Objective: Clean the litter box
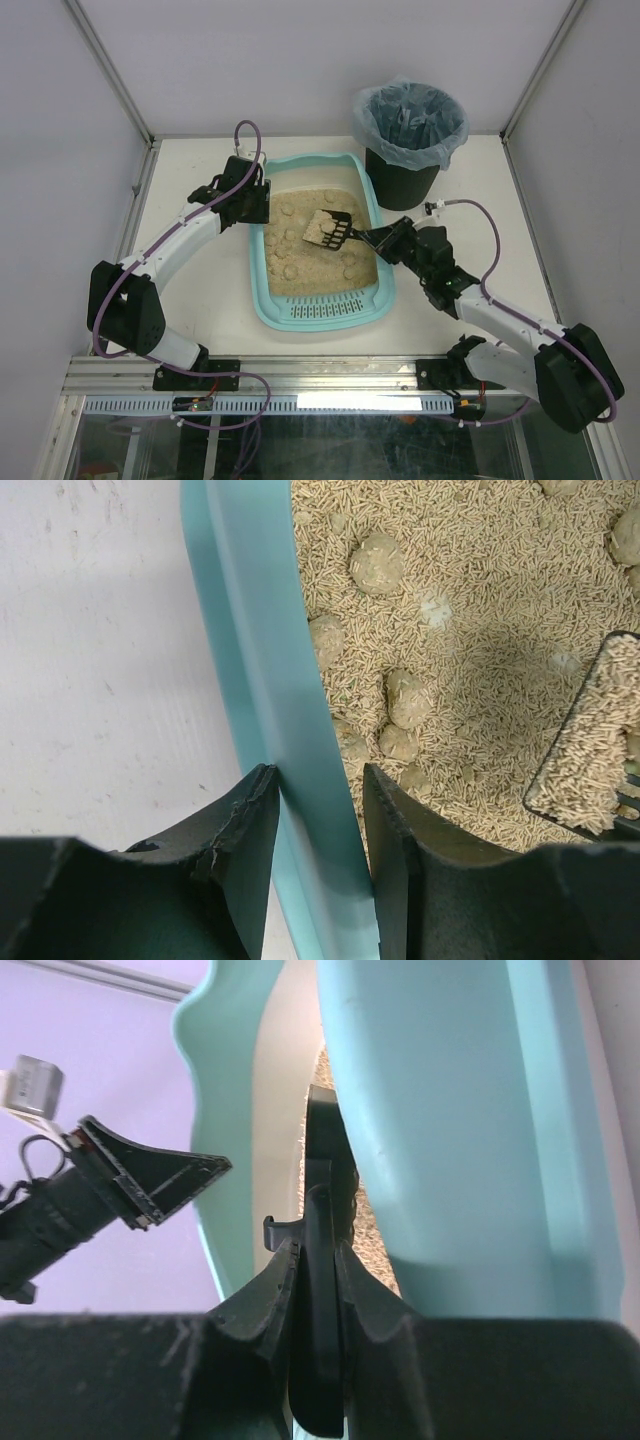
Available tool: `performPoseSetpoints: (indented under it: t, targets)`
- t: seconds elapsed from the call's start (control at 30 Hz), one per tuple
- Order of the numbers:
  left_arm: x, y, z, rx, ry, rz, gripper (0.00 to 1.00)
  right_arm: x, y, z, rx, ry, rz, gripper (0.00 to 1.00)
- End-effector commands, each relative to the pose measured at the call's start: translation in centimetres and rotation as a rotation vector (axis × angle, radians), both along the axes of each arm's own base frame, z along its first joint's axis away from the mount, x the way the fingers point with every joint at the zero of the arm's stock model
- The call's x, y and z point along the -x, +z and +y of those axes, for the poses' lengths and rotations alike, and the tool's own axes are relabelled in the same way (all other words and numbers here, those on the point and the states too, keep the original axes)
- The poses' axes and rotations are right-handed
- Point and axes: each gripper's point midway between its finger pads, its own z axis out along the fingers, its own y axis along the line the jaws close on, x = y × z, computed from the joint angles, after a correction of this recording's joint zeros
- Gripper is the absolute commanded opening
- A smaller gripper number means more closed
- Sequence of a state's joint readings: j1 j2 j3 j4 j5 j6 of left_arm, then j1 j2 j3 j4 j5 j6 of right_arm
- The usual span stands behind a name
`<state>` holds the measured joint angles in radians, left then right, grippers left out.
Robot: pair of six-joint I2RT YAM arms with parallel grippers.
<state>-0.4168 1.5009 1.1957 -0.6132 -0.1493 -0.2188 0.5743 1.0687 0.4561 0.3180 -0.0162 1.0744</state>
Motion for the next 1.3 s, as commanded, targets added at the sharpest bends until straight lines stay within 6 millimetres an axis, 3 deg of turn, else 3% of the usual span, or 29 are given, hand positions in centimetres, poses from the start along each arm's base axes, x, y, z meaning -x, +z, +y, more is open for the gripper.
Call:
performPoseSetpoints:
  t: [0.0,0.07,0.17,0.33,0.47,0.57,0.6,0.7,0.83,0.93,0.97,1.07,1.13,1.2,1.27]
  targets:
    - [-0.6,0.4,-0.7,0.029,-0.035,-0.022,0.38,-0.2,5.8,0.6,-0.207,0.0,-0.136,0.0]
    - [-0.6,0.5,-0.7,0.028,-0.032,-0.023,0.38,0.0,5.6,0.4,-0.225,-0.003,-0.135,0.0]
    - [-0.6,0.4,-0.6,0.023,-0.03,-0.023,0.38,-0.5,4.7,-2.2,-0.276,-0.113,-0.104,0.0]
    - [-0.7,0.6,-0.6,0.025,-0.027,-0.028,0.38,0.2,6.7,0.5,-0.332,0.062,-0.128,0.0]
    - [-0.5,0.8,-0.4,0.023,-0.022,-0.035,0.38,-0.5,4.9,-1.6,-0.406,-0.05,-0.056,0.0]
    - [-0.6,1.2,-0.2,0.017,-0.014,-0.047,0.38,0.4,7.4,1.3,-0.434,0.133,-0.115,0.0]
    - [-0.6,1.3,-0.2,0.019,-0.016,-0.048,0.38,0.4,7.4,1.1,-0.458,0.13,-0.117,0.0]
    - [-0.5,1.2,-0.3,0.024,-0.022,-0.045,0.38,-0.9,4.9,-1.5,-0.485,-0.018,-0.029,0.0]
    - [-0.5,1.2,-0.2,0.019,-0.017,-0.048,0.39,-0.1,6.9,0.8,-0.467,0.136,-0.092,0.0]
    - [-0.6,1.0,-0.3,0.019,-0.019,-0.04,0.38,-1.2,4.4,-2.5,-0.481,-0.036,-0.012,0.0]
    - [-0.5,0.9,-0.3,0.019,-0.021,-0.037,0.38,-1.2,4.7,-2.6,-0.46,-0.032,-0.031,0.0]
    - [-0.6,0.8,-0.2,0.012,-0.015,-0.037,0.38,-0.2,7.3,-0.1,-0.419,0.148,-0.103,0.0]
    - [-0.7,0.7,-0.3,0.014,-0.017,-0.033,0.38,-0.9,6.8,-2.1,-0.446,0.049,-0.088,0.0]
    - [-0.6,0.3,-0.3,0.012,-0.019,-0.022,0.38,-1.4,4.7,-4.3,-0.449,-0.062,-0.02,0.0]
    - [-0.5,0.2,-0.2,0.009,-0.018,-0.021,0.38,-0.6,5.7,-2.7,-0.405,0.058,-0.056,0.0]
